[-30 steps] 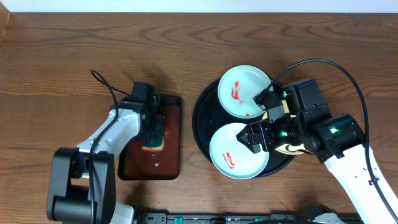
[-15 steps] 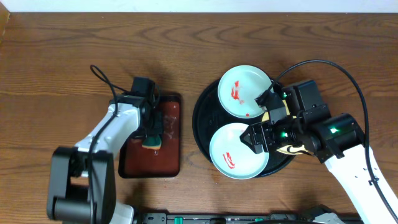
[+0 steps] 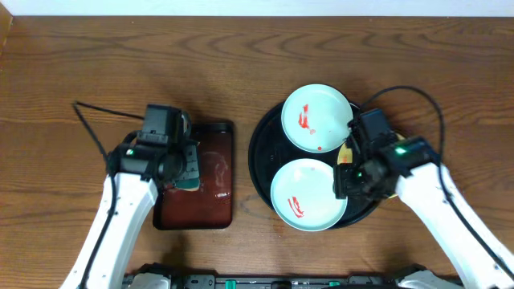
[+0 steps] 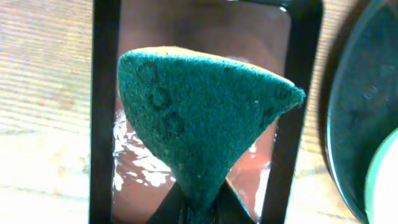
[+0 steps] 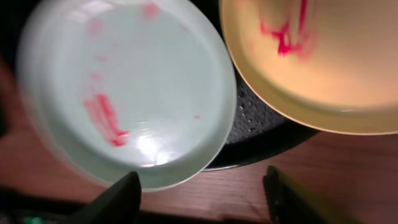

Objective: Clean dirty plates on tray and stack at the side

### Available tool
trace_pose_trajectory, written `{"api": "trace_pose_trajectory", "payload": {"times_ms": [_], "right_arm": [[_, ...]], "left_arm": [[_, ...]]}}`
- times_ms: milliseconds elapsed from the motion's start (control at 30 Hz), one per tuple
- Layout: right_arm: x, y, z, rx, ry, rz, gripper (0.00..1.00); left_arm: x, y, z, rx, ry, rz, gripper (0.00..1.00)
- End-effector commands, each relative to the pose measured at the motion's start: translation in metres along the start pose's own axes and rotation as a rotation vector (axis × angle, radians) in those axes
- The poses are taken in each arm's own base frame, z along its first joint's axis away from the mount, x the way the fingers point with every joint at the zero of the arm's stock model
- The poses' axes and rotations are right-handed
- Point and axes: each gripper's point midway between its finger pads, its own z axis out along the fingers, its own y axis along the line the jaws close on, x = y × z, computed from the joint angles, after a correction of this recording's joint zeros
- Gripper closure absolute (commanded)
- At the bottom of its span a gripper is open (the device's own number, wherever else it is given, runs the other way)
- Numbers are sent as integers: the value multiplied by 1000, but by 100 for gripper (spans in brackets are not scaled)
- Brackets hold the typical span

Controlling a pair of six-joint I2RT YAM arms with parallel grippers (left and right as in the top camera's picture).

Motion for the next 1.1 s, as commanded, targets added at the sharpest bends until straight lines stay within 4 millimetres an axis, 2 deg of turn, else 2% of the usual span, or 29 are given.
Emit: {"api": "trace_pose_trajectory", "payload": {"times_ms": [0,133,200,267,300,367,433,533,633,767,867,1067], "right_arm": [[13,-8,31,44,100,42,41],[19,-16,65,76,164,84,45],[21,-18,80,84,181,88,52],[20,-18,90,80,184,89,62],[18,-18,94,77,177,88,71],[11,-16,97,64,150,84,88],[1,-11,97,45,107,78,99],[-21,-2,97,5,16,66,99],[-35,1,97,-9,-40,61,99],[-46,-12,95,66,-104,114,99],[-50,-20,94,111,-128,148,99],[-42,-23,95,122,-107,267,99]], "left_arm": [[-1,-9,-16,57,-26,-3,92],[11,-10,-19,68,14,-5,93],[14,-9,-19,64,29,-6,92],[17,-11,-19,77,41,-5,93],[18,-15,-19,100,48,-5,93],[20,-22,-20,140,59,-5,93],[22,-28,-21,171,68,-4,93],[25,-39,-23,217,80,14,93],[26,-47,-23,237,79,40,93],[30,-60,-24,255,82,79,93],[30,-72,-25,273,72,81,93],[21,-100,-26,329,35,1,93]]}}
